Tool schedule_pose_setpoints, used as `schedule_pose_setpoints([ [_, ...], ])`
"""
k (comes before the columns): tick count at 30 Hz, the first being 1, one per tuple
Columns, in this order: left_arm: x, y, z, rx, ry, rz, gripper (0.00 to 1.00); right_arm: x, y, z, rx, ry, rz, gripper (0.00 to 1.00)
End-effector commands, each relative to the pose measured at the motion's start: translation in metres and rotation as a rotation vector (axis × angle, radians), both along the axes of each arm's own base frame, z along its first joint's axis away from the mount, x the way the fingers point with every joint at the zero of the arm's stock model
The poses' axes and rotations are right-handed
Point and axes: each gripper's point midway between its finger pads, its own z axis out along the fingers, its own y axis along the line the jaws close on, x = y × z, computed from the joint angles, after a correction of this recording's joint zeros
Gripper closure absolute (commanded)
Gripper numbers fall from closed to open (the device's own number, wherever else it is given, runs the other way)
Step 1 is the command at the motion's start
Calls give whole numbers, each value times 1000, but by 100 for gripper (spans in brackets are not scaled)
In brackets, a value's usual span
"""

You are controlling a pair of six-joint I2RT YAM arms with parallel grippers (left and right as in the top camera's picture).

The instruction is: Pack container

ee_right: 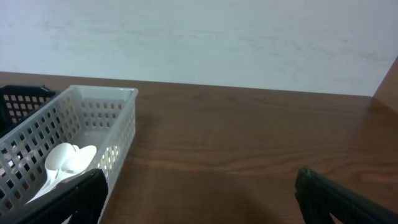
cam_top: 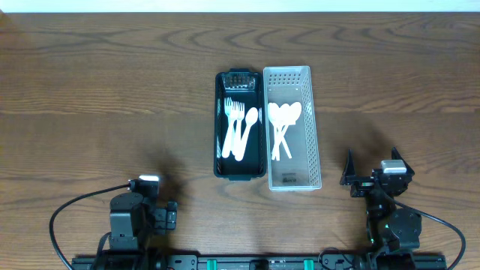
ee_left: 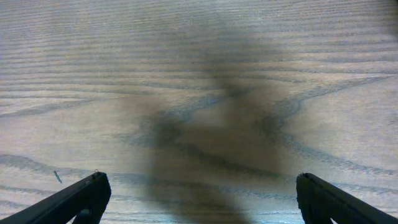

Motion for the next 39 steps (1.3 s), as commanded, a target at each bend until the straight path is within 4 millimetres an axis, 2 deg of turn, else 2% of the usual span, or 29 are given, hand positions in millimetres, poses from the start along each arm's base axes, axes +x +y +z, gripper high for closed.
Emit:
schedule_pose_setpoints([
  [1, 0, -1, 3, 8, -5, -18, 2, 0, 3, -1, 15, 2, 12, 1],
  [6, 0, -1, 3, 8, -6, -17, 2, 0, 3, -1, 15, 2, 12, 1],
  [8, 1, 8, 5, 46, -18, 18, 2, 0, 3, -1, 15, 3, 12, 1],
  [10, 1, 8, 7, 47, -31, 19, 2, 0, 3, -1, 15, 2, 12, 1],
  [16, 6, 7, 28, 40, -172, 17, 2, 0, 3, -1, 14, 3, 12, 1],
  [19, 13, 7, 45, 40, -277, 17, 2, 0, 3, -1, 14, 3, 12, 1],
  [25, 51, 5, 102, 41, -591, 11, 2, 0, 3, -1, 14, 3, 12, 1],
  [28, 65, 4, 118, 57, -716, 3, 2, 0, 3, -1, 15, 3, 12, 1],
  [31, 74, 1, 113, 49, -771, -14, 2, 0, 3, -1, 15, 3, 12, 1],
  [35, 79, -14, 80, 8, -726, -89, 2, 0, 3, -1, 15, 2, 12, 1],
  [39, 80, -18, 78, -26, -723, -99, 2, 0, 3, -1, 15, 2, 12, 1],
])
